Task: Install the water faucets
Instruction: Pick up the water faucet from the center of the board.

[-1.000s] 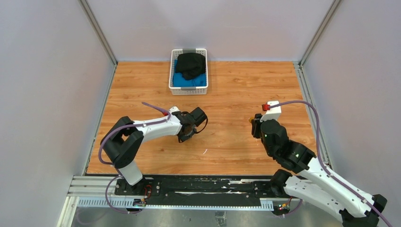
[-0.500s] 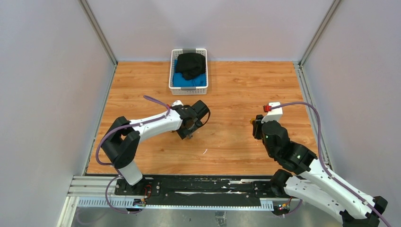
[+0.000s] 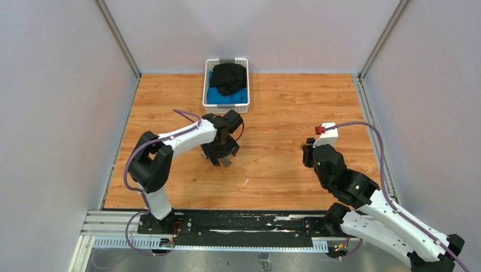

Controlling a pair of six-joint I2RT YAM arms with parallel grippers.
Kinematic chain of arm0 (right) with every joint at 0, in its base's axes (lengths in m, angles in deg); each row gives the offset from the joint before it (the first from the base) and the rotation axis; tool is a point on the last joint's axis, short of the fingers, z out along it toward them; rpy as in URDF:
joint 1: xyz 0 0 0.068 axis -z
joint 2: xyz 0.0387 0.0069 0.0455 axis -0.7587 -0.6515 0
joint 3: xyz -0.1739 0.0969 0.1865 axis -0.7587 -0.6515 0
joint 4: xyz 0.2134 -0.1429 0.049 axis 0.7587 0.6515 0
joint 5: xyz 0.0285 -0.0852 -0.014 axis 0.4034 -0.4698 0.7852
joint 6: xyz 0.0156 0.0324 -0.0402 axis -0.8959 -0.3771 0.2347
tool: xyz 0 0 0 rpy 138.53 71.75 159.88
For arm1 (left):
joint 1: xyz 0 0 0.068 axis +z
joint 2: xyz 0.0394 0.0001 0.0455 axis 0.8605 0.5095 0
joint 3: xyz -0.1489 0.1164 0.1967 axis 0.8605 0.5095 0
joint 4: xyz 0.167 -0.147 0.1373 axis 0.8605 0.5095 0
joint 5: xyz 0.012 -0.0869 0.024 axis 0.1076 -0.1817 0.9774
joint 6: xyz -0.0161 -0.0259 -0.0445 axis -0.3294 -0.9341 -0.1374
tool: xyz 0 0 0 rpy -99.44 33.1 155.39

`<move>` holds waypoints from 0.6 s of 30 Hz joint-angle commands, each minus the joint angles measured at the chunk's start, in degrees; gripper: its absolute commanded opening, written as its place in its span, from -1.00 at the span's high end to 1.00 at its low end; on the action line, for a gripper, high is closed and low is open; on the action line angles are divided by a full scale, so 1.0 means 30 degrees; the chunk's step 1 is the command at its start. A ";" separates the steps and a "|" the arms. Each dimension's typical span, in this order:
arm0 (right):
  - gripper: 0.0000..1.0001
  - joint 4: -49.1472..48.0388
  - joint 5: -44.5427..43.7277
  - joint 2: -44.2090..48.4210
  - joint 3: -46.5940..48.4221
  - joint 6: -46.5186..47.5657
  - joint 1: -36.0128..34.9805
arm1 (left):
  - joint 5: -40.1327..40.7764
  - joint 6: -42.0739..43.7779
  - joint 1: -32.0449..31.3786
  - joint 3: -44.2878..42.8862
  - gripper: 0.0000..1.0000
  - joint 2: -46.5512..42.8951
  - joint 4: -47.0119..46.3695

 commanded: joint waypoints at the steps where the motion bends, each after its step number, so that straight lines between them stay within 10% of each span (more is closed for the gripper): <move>1: 1.00 0.0345 -0.0038 -0.0021 -0.0041 -0.0310 0.0241 | 0.0261 0.0329 -0.0029 -0.1382 -0.44 0.0963 0.2006; 18: 1.00 0.0404 0.0078 -0.0054 -0.0213 -0.0462 0.0241 | -0.1083 0.1766 0.0979 -0.2270 0.00 0.2941 0.2205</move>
